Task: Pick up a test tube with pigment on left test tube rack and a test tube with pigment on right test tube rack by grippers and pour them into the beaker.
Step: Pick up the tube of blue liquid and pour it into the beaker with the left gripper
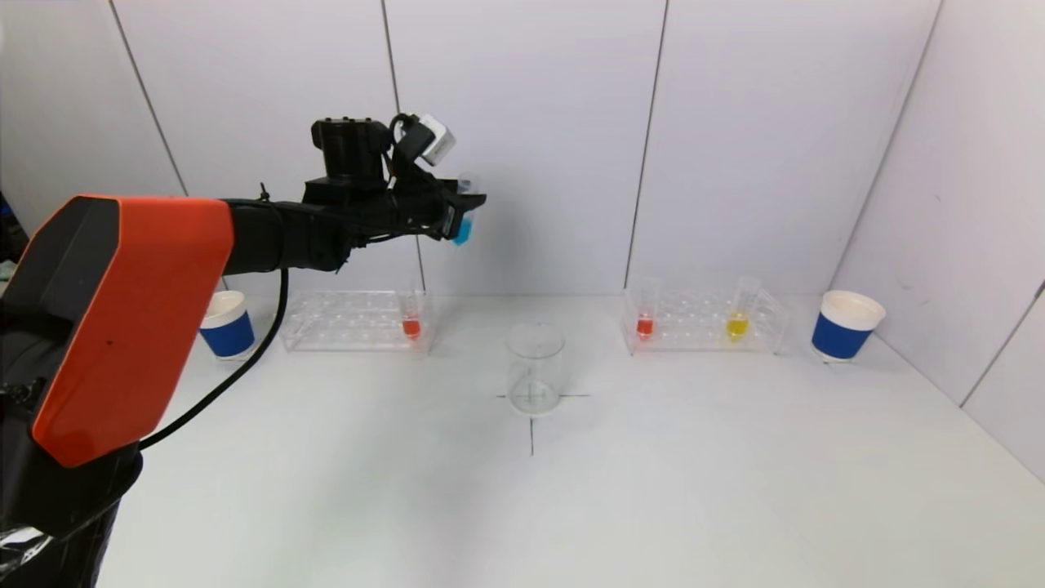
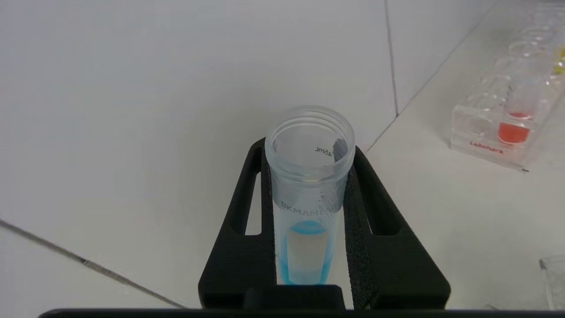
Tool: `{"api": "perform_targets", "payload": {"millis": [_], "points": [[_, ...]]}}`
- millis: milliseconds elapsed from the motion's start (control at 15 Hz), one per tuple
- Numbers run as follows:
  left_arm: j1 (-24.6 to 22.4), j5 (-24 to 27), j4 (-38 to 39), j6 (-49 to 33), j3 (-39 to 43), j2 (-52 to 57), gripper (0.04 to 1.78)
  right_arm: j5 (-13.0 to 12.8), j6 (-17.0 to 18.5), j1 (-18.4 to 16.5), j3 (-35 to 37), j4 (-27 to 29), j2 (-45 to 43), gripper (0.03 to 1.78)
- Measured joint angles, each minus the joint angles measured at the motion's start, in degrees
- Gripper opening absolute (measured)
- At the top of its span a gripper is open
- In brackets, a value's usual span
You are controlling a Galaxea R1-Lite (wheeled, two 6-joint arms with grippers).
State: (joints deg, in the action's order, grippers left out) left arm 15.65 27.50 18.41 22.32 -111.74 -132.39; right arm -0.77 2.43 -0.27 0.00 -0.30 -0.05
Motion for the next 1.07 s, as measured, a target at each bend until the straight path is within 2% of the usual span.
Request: {"api": "perform_targets", "payload": {"millis": [400, 733, 1067], "points": [[0.11, 9.73, 0.28, 15.74, 6.62, 0.78, 0.45, -0.02, 0.02, 0.0, 0.0, 0.0, 0.0, 1.77], [0.49, 13.35, 3.74, 24.92, 10.95, 1.66, 0.45, -0.02, 0.02, 0.0, 0.0, -0.02, 0.0, 1.77], [1.84, 13.9, 4.8, 35.01, 13.56, 1.66, 0.45, 0.0, 0.0, 0.0, 0.0, -0.02, 0.0, 1.77]]}}
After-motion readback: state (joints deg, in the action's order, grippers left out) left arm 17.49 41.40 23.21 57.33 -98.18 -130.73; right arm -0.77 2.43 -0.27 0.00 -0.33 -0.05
